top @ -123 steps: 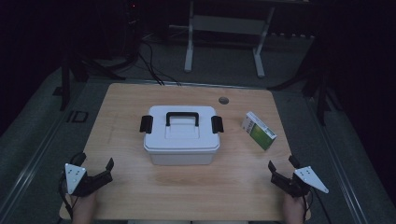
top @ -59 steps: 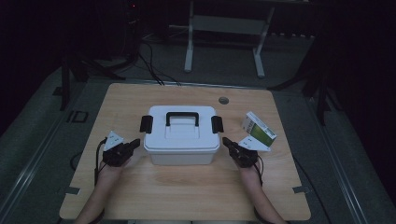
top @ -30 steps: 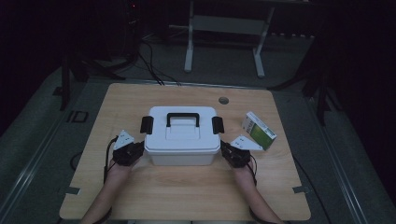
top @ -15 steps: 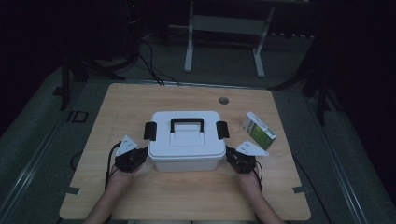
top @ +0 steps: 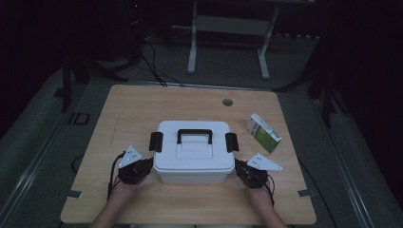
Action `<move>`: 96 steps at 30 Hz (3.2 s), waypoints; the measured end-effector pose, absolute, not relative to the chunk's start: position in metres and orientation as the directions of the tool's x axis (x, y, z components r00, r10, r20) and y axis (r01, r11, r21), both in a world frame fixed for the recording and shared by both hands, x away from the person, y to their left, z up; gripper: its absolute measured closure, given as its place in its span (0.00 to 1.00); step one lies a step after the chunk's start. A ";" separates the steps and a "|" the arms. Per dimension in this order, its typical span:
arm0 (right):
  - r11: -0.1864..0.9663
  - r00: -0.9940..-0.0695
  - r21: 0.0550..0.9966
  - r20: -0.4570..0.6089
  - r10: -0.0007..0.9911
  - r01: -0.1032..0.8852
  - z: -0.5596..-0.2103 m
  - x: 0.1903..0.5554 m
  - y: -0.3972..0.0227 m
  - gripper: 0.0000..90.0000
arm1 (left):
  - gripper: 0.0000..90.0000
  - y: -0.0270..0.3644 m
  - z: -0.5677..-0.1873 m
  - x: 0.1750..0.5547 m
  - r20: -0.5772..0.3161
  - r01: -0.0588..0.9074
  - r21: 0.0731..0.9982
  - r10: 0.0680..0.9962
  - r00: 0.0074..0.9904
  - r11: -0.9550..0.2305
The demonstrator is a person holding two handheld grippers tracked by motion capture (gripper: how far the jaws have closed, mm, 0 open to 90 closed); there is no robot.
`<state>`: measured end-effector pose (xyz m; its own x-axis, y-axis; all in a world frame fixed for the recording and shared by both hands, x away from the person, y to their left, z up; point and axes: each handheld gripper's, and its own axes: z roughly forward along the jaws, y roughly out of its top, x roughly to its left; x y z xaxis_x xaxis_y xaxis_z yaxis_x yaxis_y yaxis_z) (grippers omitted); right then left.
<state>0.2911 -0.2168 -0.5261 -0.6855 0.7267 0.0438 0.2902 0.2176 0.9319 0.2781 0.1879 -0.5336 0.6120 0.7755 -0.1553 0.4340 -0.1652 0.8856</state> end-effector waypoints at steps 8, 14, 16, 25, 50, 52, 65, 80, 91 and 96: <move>0.217 -0.690 0.930 0.052 0.722 0.298 -0.525 0.277 -0.227 1.00 | 1.00 0.181 -0.534 0.264 -0.162 0.429 0.886 0.750 0.642 -0.176; 0.209 -0.686 0.930 0.060 0.725 0.302 -0.526 0.268 -0.235 1.00 | 1.00 0.176 -0.534 0.257 -0.163 0.427 0.884 0.730 0.664 -0.190; 0.209 -0.686 0.930 0.060 0.725 0.302 -0.526 0.264 -0.238 1.00 | 1.00 0.174 -0.534 0.256 -0.159 0.424 0.885 0.729 0.666 -0.194; 0.196 -0.683 0.930 0.075 0.726 0.311 -0.526 0.252 -0.247 1.00 | 1.00 0.168 -0.534 0.251 -0.164 0.420 0.885 0.711 0.684 -0.200; 0.202 -0.695 0.934 0.064 0.716 0.295 -0.525 0.249 -0.253 0.99 | 0.99 0.166 -0.535 0.249 -0.158 0.420 0.883 0.708 0.688 -0.211; 0.189 -0.689 0.936 0.072 0.721 0.296 -0.524 0.252 -0.255 0.98 | 0.99 0.167 -0.536 0.251 -0.164 0.433 0.876 0.711 0.684 -0.215; 0.185 -0.622 0.927 0.063 0.781 0.325 -0.529 0.263 -0.280 0.54 | 0.51 0.184 -0.543 0.260 -0.135 0.484 0.827 0.734 0.666 -0.287; 0.204 -0.573 0.914 0.036 0.818 0.349 -0.539 0.266 -0.307 0.13 | 0.37 0.226 -0.547 0.262 -0.152 0.560 0.771 0.767 0.623 -0.303; 0.195 -0.528 0.910 0.031 0.849 0.366 -0.542 0.266 -0.323 0.13 | 0.37 0.244 -0.533 0.261 -0.152 0.595 0.720 0.756 0.636 -0.356; 0.187 -0.519 0.910 0.034 0.854 0.369 -0.541 0.266 -0.326 0.13 | 0.37 0.245 -0.526 0.262 -0.133 0.606 0.680 0.743 0.656 -0.413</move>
